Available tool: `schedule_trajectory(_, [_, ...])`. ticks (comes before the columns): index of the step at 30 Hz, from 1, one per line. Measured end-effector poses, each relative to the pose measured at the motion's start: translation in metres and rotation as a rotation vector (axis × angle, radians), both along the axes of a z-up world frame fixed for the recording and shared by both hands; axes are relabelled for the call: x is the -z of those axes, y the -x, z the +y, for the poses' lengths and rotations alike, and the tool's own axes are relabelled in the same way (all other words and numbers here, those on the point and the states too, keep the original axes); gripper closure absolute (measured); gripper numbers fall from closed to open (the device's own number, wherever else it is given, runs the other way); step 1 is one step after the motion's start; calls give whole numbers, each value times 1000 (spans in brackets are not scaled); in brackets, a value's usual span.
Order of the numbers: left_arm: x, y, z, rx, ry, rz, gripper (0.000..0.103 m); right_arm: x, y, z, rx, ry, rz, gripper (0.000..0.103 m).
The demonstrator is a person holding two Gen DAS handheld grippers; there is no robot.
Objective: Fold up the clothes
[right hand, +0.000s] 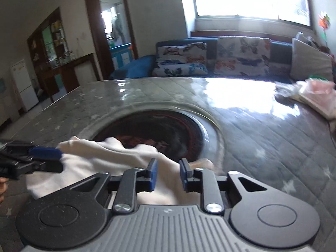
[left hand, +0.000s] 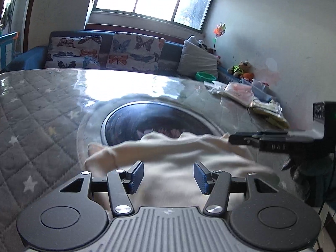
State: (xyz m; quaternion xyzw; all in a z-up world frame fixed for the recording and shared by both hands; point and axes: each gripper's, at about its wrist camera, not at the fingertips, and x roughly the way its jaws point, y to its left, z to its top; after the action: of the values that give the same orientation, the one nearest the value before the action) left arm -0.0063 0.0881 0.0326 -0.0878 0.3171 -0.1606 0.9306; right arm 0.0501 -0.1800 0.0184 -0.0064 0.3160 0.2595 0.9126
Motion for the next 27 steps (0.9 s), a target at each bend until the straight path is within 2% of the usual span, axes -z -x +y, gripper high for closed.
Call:
schedule_trajectory(3, [1, -21, -1, -26, -15, 14, 47, 1, -6, 16, -27, 25, -5, 74])
schedule_trajectory(7, [14, -45, 4, -74, -36, 80, 47, 10, -16, 29, -27, 53, 18, 72])
schedule_trajectory(12, [22, -51, 7, -87, -50, 93, 48, 17, -22, 38, -28, 117, 28, 64])
schedule_trajectory(13, [21, -49, 6, -88, -52, 93, 48, 15, -21, 38, -28, 119, 23, 59])
schedule_trajectory(17, [12, -41, 6, -102, -55, 74, 47, 3, -7, 36, -44, 106, -15, 50])
schedule_trajectory(19, [6, -34, 7, -109, -47, 62, 44, -2, 6, 35, -57, 100, -36, 40])
schedule_trajectory(21, [-1, -24, 8, -110, -40, 46, 43, -6, 19, 34, -73, 93, -51, 37])
schedule_trajectory(23, [-5, -11, 5, -99, -51, 26, 43, -9, 33, 35, -92, 88, -62, 27])
schedule_trajectory(27, [-9, 22, -7, -63, -114, -33, 43, -9, 63, 37, -121, 140, -126, 26])
